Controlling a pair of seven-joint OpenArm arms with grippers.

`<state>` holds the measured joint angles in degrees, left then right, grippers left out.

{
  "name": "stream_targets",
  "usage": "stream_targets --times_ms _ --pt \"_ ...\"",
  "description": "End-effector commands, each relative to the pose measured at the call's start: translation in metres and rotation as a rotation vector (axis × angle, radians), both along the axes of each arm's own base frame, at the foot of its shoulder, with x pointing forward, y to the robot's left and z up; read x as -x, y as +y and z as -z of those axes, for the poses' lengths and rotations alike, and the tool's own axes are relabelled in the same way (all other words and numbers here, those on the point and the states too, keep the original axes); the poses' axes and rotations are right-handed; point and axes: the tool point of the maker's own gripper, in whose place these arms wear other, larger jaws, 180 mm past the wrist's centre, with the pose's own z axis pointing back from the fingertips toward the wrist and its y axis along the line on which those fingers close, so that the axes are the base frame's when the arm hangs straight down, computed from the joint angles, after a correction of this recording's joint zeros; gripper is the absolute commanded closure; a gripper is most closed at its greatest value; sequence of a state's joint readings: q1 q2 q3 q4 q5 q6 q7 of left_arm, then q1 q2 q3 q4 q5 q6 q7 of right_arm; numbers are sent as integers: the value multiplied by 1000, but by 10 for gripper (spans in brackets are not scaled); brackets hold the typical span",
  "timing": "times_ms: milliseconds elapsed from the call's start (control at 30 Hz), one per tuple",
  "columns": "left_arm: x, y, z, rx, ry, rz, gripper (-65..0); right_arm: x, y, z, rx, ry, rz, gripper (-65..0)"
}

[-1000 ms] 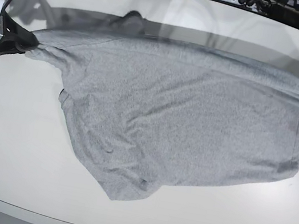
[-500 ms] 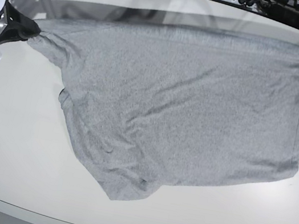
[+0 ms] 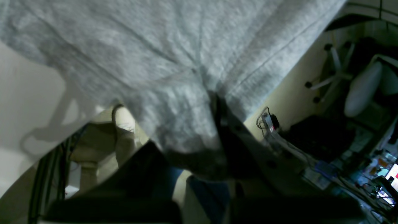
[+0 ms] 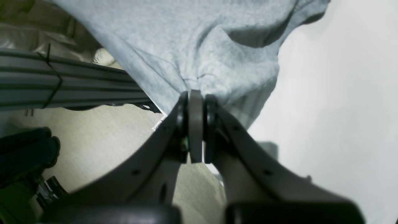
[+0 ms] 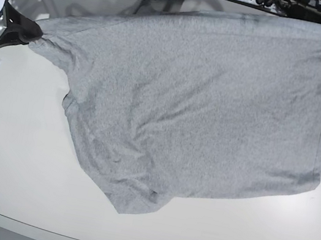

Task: Layout the t-shirt on the table in an organized manner, then fold the t-shirt properly
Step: 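Lower the shirt onto the table while holding both shoulder corners, then release the shoulder with the right gripper and regrasp the shirt's side edge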

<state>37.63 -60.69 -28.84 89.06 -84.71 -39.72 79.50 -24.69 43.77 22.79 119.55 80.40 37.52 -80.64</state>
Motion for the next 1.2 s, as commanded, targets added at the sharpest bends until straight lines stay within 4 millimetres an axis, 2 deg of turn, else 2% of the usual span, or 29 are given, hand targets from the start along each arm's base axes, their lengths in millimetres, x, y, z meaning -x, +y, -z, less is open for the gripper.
stream_targets --times_ms 0,133,200,333,500,700,867,967,1067,1167 --pt "-7 5 -8 -21 -17 26 0 -4 1 -6 -2 -21 -9 0" --pt "-9 4 -8 -19 -21 24 0 -1 5 2 -6 -6 -7 0" --pt "-22 -2 -11 18 -88 -12 0 -4 -3 10 51 -16 22 0" --pt "-51 -8 -14 55 -241 -81 0 -25 -9 11 80 -127 103 0" --pt "-74 -10 -9 43 -361 -119 0 -35 7 3 -13 -207 123 0" --pt "-77 -12 -8 48 -376 -129 0 -48 12 7 -4 -284 158 0" --pt "-75 -7 -4 12 -371 -115 0 -53 29 15 2 -284 124 0" --pt "-75 -3 -2 -13 -373 -106 0 -66 32 20 63 -314 132 0" --pt "-86 -2 -3 -21 -443 -120 0 -78 36 22 85 -354 155 0" --pt "-90 1 3 -53 -493 -125 0 -88 37 36 84 -346 176 0"
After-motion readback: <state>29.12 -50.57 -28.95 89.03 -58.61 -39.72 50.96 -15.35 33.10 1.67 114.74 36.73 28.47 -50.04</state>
